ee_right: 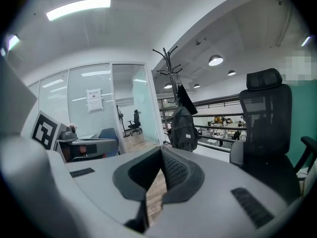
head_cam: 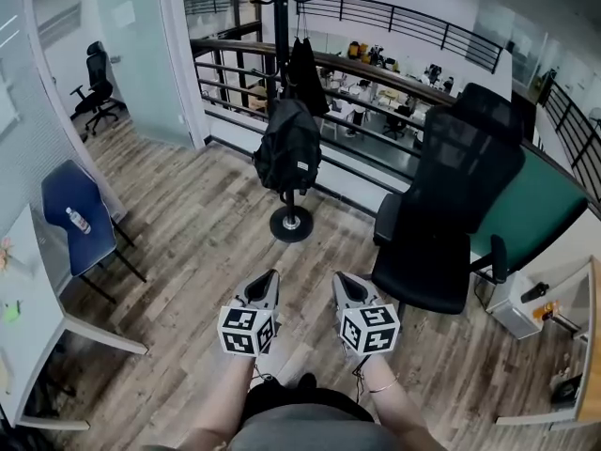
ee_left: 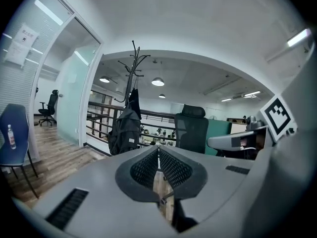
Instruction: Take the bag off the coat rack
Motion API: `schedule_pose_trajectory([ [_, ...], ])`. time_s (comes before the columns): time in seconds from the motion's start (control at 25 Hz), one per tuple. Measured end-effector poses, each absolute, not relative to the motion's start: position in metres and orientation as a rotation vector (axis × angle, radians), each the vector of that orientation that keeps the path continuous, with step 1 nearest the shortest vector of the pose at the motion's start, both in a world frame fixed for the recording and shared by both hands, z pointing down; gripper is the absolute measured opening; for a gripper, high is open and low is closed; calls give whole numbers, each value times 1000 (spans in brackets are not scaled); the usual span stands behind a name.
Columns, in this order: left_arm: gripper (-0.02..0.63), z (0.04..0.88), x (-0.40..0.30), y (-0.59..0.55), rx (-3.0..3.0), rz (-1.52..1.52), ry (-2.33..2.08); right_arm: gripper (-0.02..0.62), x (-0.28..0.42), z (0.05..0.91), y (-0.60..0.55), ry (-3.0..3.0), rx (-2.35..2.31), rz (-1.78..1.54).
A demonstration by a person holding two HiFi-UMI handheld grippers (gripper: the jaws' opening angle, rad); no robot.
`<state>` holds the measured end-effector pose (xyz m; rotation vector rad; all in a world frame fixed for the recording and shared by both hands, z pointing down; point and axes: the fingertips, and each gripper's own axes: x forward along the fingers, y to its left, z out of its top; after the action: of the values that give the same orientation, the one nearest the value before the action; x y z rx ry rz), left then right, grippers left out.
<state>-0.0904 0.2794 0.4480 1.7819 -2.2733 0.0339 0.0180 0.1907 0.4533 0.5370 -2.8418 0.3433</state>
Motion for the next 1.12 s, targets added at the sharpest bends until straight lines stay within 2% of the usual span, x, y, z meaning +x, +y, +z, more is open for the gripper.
schedule_pose_trajectory([
  [0.28,31,446,-98,279,1743,69,-2319,6,16,456,179,-2840,586,350],
  [0.36,50,447,-102,279,1730,73,-2331,9,14,458,177,-2839,580,366],
  [0.44,98,450,-106,278,1721,80,-2333,79,12,461,174,-2838,569,380],
  [0.8,230,464,-146,245,1673,76,-2329,186,-22,470,143,-2818,542,366],
  [1.12,250,472,-207,193,1678,105,-2336,235,-74,471,93,-2810,510,311],
])
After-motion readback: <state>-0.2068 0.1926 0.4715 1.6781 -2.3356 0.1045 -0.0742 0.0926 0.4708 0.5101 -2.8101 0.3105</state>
